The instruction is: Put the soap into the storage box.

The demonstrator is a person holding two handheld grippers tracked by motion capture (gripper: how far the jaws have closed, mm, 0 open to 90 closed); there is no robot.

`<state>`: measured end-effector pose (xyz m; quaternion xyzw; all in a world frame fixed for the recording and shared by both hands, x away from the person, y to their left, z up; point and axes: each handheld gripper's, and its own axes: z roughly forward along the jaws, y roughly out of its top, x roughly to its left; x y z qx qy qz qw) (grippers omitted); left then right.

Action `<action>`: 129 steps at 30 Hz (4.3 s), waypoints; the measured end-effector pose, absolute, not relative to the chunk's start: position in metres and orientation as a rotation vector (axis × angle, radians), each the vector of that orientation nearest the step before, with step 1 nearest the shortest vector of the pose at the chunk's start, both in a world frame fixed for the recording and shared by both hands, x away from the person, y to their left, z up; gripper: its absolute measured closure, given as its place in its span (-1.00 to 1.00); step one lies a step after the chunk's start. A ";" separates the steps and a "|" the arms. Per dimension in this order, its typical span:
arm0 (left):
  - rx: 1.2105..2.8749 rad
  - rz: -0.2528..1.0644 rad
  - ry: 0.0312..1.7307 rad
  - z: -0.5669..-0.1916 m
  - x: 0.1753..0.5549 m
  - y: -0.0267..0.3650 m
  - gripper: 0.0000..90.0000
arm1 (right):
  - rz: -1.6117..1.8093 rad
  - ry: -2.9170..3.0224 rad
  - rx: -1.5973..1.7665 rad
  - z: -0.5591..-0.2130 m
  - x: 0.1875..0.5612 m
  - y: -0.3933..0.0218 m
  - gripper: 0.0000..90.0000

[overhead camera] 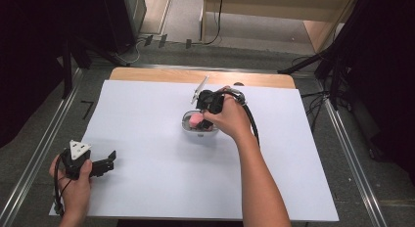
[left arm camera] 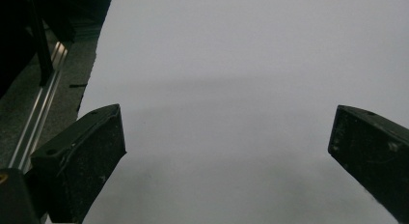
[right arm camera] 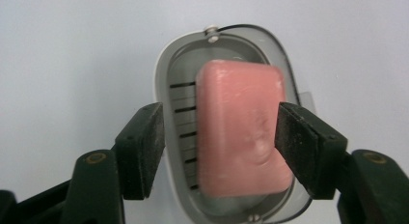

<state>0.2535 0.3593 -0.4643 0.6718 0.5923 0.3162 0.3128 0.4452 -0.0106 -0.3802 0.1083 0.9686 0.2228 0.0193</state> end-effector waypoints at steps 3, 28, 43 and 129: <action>1.770 0.833 1.562 -0.464 0.254 0.359 -1.00 | 0.709 3.001 0.337 -0.380 0.443 -0.014 -0.26; 1.771 0.836 1.563 -0.464 0.254 0.359 -1.00 | 0.864 2.961 0.562 -0.395 0.412 -0.078 -0.63; 1.773 0.841 1.562 -0.464 0.253 0.359 -1.00 | 0.888 2.846 0.625 -0.409 0.384 -0.116 -0.76; 1.787 0.885 1.543 -0.465 0.251 0.355 -1.00 | 1.197 2.327 1.143 -0.483 0.250 -0.324 -0.70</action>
